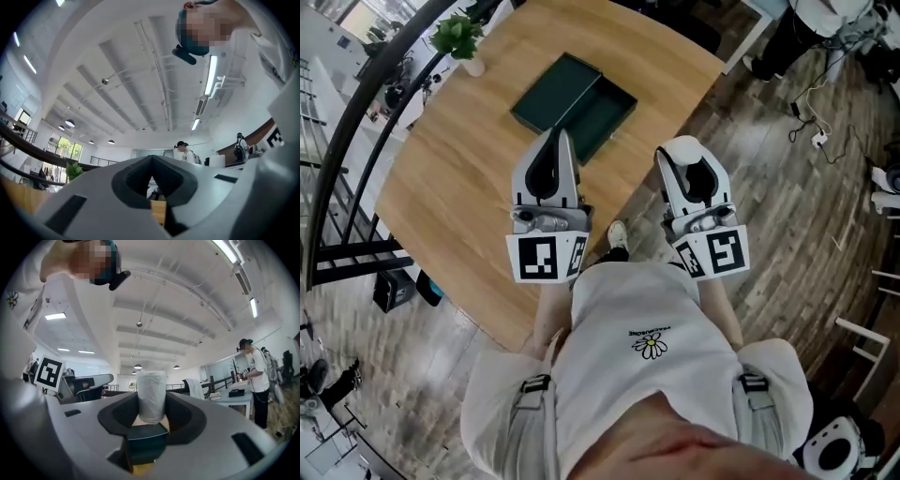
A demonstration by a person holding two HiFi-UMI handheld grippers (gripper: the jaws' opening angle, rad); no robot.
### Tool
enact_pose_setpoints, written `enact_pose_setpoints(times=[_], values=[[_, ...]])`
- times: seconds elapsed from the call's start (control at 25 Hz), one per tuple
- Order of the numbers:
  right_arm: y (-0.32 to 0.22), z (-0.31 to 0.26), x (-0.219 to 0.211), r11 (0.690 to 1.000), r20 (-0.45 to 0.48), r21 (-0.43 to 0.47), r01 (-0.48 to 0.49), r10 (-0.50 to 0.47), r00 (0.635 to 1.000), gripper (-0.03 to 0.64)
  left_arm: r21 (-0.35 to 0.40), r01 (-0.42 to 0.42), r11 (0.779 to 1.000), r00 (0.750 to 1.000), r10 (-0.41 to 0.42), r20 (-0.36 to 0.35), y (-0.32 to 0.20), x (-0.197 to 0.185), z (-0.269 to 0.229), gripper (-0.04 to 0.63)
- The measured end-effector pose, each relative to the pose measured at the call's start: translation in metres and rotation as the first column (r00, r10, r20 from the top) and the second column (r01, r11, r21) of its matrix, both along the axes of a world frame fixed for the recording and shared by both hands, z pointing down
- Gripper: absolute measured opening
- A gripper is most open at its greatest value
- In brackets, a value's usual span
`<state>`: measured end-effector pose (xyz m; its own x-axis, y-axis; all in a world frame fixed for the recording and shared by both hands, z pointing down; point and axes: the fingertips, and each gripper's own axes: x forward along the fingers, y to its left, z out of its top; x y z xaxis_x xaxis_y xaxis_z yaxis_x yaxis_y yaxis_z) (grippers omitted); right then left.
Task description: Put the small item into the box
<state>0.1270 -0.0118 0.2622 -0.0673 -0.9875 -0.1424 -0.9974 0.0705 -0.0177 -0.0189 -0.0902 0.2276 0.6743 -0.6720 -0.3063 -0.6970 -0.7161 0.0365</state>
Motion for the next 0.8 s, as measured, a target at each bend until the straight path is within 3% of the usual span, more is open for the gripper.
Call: enact_pose_setpoints(times=[0.12,0.2,0.48,0.8], values=[[-0.029,0.011,0.000,0.998,-0.054,-0.052,0.023,-0.026,0.998,0.170,-0.109,-0.007,0.994,0.999,0.002,-0.046,-0.029,0.007,0.025,0.014],[-0.047,0.020,-0.002,0.997,-0.049,-0.071,0.031,-0.035,0.998,0.170,-0.131,0.008,0.991,0.999,-0.013,-0.038,-0.043,0.007,0.037,0.014],[-0.080,0.029,-0.015,0.987,0.006,-0.108,0.117,-0.117,0.993,0.170,-0.093,0.019,0.996,0.998,-0.025,-0.063,-0.058,0.007,0.026,0.014],[-0.120,0.025,-0.027,0.959,-0.005,-0.073,0.276,-0.277,0.961,0.172,-0.067,0.166,0.984,0.986,-0.167,-0.009,-0.083,-0.003,0.027,0.014]])
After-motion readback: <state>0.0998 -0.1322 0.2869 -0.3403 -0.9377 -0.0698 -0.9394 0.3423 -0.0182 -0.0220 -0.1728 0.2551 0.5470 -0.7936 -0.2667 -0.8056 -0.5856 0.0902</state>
